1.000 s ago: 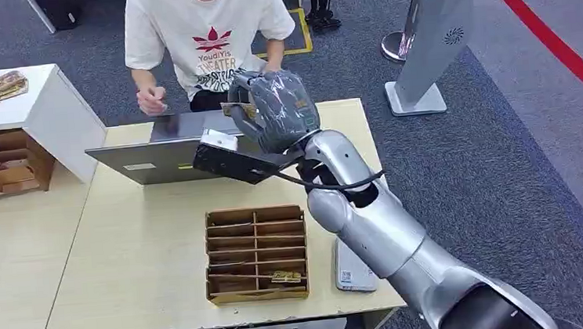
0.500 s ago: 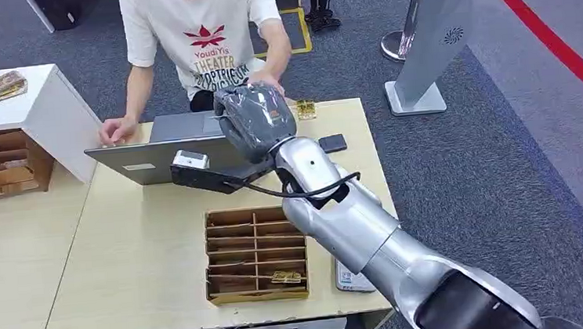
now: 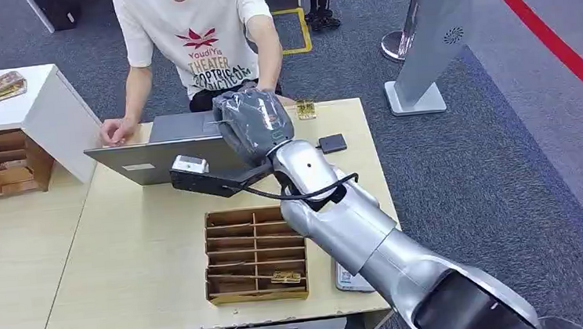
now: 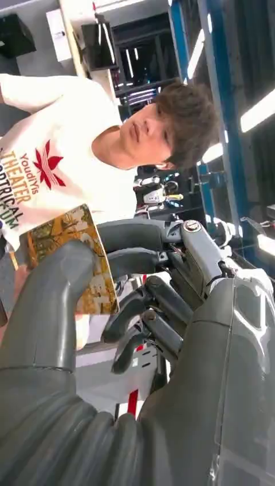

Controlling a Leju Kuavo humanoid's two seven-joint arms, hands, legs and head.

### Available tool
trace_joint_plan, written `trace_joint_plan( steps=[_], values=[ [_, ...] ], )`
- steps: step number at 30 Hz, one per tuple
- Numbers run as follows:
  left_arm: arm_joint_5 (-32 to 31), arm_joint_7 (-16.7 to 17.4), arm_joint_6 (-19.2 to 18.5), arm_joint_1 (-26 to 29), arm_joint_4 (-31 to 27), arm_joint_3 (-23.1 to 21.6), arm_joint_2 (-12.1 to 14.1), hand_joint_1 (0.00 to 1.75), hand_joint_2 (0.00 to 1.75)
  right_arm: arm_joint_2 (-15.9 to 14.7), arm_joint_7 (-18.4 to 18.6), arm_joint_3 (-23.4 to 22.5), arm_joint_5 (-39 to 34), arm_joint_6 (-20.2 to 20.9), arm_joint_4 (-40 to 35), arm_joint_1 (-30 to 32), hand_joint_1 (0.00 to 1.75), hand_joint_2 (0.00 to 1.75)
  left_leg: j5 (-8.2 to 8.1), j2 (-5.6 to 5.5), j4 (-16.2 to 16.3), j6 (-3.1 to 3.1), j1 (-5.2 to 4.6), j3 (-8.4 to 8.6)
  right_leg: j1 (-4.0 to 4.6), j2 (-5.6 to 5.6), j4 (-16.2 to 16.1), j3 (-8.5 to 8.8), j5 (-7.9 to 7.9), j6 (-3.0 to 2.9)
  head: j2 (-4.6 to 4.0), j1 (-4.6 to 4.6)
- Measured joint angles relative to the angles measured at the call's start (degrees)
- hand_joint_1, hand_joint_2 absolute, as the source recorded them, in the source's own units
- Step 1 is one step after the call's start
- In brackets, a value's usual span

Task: Pass the card to the sensor for recognition and then transmit it.

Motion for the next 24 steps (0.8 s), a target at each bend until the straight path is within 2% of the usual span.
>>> trace_joint_plan(
  steps=[4, 8, 12, 15, 17, 19, 21, 22, 24],
  values=[
    [0.68, 0.00, -0.02, 0.01, 0.00, 0.00, 0.00, 0.00, 0.00, 0.35, -1.42, 0.28, -0.15, 1.03, 0.35, 0.46, 0.00, 0.00, 0.00, 0.01, 0.00, 0.00, 0.00, 0.00, 0.00, 0.00, 0.00, 0.00, 0.00, 0.00, 0.00, 0.00],
    [1.53, -0.33, 0.15, 0.08, 0.00, -0.02, 0.00, 0.00, 0.00, 1.20, -3.21, 0.96, -0.52, -1.07, 0.59, 2.83, 0.00, 0.00, 0.00, 0.00, -0.01, 0.00, 0.01, -0.01, 0.02, -0.01, 0.00, -0.01, -0.01, 0.00, 0.00, 0.00],
    [1.90, -0.46, 0.31, 0.19, 0.00, -0.02, 0.00, 0.00, 0.00, 1.44, -3.83, 1.49, -1.12, -1.11, 0.09, 4.37, 0.00, 0.00, 0.00, 0.00, -0.01, 0.00, 0.01, -0.02, 0.03, 0.00, 0.00, -0.01, -0.01, 0.00, 0.00, 0.00],
    [2.76, -0.61, 0.52, 0.40, 0.00, -0.02, 0.02, 0.00, 0.00, 1.44, -6.69, 1.42, -6.81, 0.59, -2.32, 6.06, 0.00, 0.00, 0.00, 0.01, -0.01, 0.00, 0.01, -0.01, 0.02, 0.00, -0.01, -0.01, -0.01, 0.00, 0.00, 0.00],
    [3.54, -0.83, 0.88, 0.73, 0.00, -0.02, 0.04, 0.00, 0.00, 1.44, -9.38, 0.85, -15.03, 4.23, -5.60, 8.24, 0.00, 0.00, -0.01, 0.01, -0.01, 0.00, 0.01, -0.01, 0.02, 0.00, -0.01, -0.01, -0.01, 0.00, 0.00, 0.00],
    [4.33, -1.27, 1.20, 1.14, 0.00, 0.00, 0.09, 0.00, 0.00, 1.42, -11.75, -0.17, -25.74, 9.71, -10.30, 10.89, 0.00, 0.00, -0.01, 0.01, -0.01, -0.01, 0.01, -0.03, 0.02, 0.00, -0.01, -0.05, -0.03, 0.00, 0.00, -0.02],
    [5.03, -1.68, 1.57, 1.47, 0.00, 0.00, 0.15, 0.00, 0.00, 1.25, -13.42, -1.05, -37.21, 16.34, -14.41, 13.38, 0.00, 0.00, -0.03, 0.01, -0.01, -0.02, 0.01, -0.03, 0.03, 0.00, -0.02, -0.06, -0.06, -0.02, 0.00, -0.02],
    [5.47, -1.88, 1.73, 1.66, 0.00, 0.00, 0.22, 0.00, 0.00, 1.07, -13.92, -1.75, -45.34, 21.59, -17.19, 15.10, 0.00, 0.00, -0.04, 0.01, -0.01, -0.01, 0.01, -0.04, 0.03, 0.00, -0.02, -0.07, -0.07, -0.04, 0.00, 0.00],
    [6.05, -2.36, 2.03, 2.02, 0.00, 0.00, 0.33, 0.00, 0.00, 0.66, -14.53, -2.36, -54.93, 27.41, -21.41, 17.75, 0.00, 0.00, -0.07, 0.01, -0.01, -0.04, 0.01, -0.04, 0.03, 0.00, -0.02, -0.08, -0.09, -0.06, 0.00, 0.00]
  ],
)
